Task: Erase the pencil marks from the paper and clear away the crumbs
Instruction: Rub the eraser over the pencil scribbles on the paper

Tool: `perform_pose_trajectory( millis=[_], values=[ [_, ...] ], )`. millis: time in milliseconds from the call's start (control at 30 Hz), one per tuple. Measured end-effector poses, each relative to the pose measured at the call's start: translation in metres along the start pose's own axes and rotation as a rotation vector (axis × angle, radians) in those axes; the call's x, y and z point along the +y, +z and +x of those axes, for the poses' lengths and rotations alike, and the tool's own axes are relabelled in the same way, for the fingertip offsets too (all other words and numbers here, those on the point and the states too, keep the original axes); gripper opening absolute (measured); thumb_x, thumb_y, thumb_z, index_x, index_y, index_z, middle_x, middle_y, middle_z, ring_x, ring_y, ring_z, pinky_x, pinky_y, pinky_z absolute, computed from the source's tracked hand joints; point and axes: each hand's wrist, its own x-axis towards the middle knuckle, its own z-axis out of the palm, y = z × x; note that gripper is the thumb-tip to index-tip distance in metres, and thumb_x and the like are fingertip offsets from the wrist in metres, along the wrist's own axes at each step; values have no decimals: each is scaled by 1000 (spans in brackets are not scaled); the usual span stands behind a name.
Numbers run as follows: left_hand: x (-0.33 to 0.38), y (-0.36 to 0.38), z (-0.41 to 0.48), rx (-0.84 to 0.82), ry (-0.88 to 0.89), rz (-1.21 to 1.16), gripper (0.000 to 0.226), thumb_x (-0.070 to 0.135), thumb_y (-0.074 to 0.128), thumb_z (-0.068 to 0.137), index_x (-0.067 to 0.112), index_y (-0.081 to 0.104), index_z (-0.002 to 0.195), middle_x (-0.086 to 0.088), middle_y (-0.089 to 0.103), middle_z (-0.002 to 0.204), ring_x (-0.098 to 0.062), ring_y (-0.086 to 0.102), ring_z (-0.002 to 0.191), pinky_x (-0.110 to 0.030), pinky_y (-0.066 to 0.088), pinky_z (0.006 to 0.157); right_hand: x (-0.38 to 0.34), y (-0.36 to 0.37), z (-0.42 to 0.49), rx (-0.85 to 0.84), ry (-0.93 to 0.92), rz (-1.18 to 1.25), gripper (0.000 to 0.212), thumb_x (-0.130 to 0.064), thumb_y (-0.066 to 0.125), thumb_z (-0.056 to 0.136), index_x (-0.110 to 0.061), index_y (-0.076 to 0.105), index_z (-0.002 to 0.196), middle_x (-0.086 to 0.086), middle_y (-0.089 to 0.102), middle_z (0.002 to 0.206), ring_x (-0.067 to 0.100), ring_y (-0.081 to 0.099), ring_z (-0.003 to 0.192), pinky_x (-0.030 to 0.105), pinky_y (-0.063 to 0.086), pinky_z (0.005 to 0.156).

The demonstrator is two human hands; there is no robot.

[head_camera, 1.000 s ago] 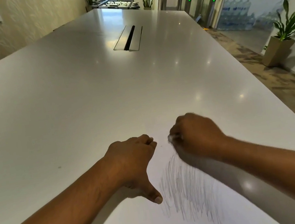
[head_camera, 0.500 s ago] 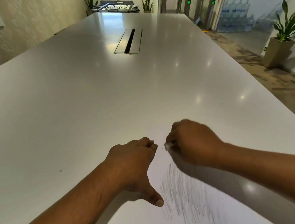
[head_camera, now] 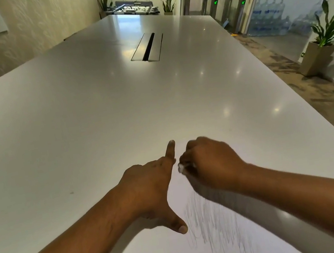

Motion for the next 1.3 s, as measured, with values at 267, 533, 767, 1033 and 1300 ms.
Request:
perform_pose_trajectory(
  millis=[267,533,767,1033,1300],
  values=[
    [2,-1,0,-12,-1,9,161,73,84,50,31,-40,143,14,23,161,-19,51,127,-33,44,100,-19,-5,-16,-143,-66,22,23,-31,52,93,-25,74,98,-5,61,93,15,58,88,34,53,71],
    [1,-1,0,-32,-15,-13,159,72,84,51,32,-37,145,13,15,164,-20,44,136,-37,44,104,19,-26,-28,-159,324,711,15,-13,61,95,-22,71,102,-10,72,91,-7,59,61,9,41,58],
    [1,-1,-2,-43,-25,-24,159,72,85,50,33,-38,144,15,12,164,-19,37,142,-39,42,107,14,-29,-41,-125,401,850,8,3,66,84,-4,64,83,-3,69,67,6,63,58,17,46,56],
    [3,-4,-1,-43,-18,-14,156,70,85,52,35,-34,147,11,18,164,-20,41,139,-39,43,105,0,-28,-30,-145,410,728,40,-40,51,99,-13,63,72,-12,61,60,-4,51,50,19,38,58],
    [-15,8,-15,310,112,-201,104,75,66,71,42,16,155,26,10,161,1,7,148,-29,23,117,6,-18,-33,-133,500,1028,14,-15,62,95,-12,75,98,-6,73,72,6,64,64,20,48,61]
  ],
)
